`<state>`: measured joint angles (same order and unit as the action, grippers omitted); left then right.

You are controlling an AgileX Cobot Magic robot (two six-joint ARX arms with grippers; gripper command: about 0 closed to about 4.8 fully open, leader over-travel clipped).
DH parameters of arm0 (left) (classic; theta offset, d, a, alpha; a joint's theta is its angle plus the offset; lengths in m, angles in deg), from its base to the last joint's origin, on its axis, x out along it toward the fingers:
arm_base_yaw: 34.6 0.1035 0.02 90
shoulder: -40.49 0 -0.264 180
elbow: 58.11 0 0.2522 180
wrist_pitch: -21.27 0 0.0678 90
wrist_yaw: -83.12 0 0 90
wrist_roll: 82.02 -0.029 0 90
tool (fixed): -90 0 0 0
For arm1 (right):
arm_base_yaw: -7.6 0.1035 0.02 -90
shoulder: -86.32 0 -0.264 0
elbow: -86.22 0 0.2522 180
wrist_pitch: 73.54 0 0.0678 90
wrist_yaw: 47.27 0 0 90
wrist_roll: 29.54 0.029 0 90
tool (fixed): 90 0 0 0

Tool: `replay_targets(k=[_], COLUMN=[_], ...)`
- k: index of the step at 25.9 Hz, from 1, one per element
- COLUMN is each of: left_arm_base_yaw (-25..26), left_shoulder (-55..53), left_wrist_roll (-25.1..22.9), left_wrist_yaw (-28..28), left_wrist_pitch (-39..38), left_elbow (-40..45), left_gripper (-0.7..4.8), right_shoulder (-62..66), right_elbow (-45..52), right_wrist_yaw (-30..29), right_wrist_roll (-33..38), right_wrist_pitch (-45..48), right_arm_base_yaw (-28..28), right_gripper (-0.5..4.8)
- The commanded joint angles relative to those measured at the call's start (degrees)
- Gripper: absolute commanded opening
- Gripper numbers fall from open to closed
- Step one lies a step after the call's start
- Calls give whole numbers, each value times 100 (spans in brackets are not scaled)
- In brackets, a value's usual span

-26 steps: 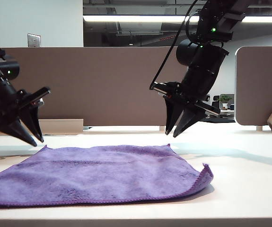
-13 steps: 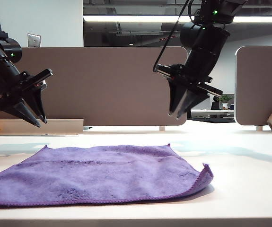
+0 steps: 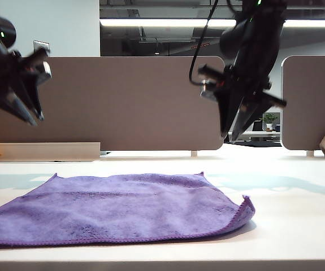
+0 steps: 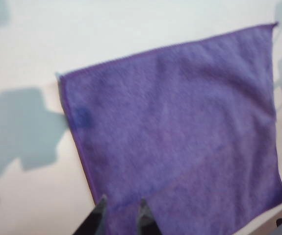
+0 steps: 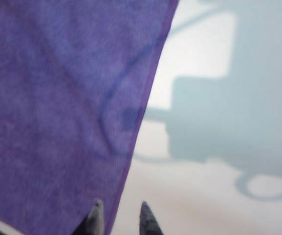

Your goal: Fold the bottom of the cloth upward, then fold it vertically to form a square shape.

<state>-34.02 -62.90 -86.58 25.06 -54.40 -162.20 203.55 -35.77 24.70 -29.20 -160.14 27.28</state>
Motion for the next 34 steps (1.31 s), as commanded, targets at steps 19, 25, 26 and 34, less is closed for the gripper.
replay_targets(k=[19,25,26,34], left_arm_base_yaw=[7,7,4,7], left_shoulder=[3797,4277,4441,5458], left_wrist_roll=[457,719,776,1751], left_wrist_yaw=[326,520,522,603], left_wrist_pitch=[651,1123,1198,2085], left_elbow=[2778,3807,4030,5311], left_gripper=[79,79,79,79], right_shoulder=[-3165,-3877,-3978,-4046], right_elbow=[3097,4572,4813,5532], right_wrist_yaw=[-341,-658,-686,-1047], right_wrist_roll=[-181,162,162,385], right_wrist_pitch=[1276,2225,2339,2907], right_arm_base_yaw=[94,94,116,282], right_gripper=[103,103,103,103])
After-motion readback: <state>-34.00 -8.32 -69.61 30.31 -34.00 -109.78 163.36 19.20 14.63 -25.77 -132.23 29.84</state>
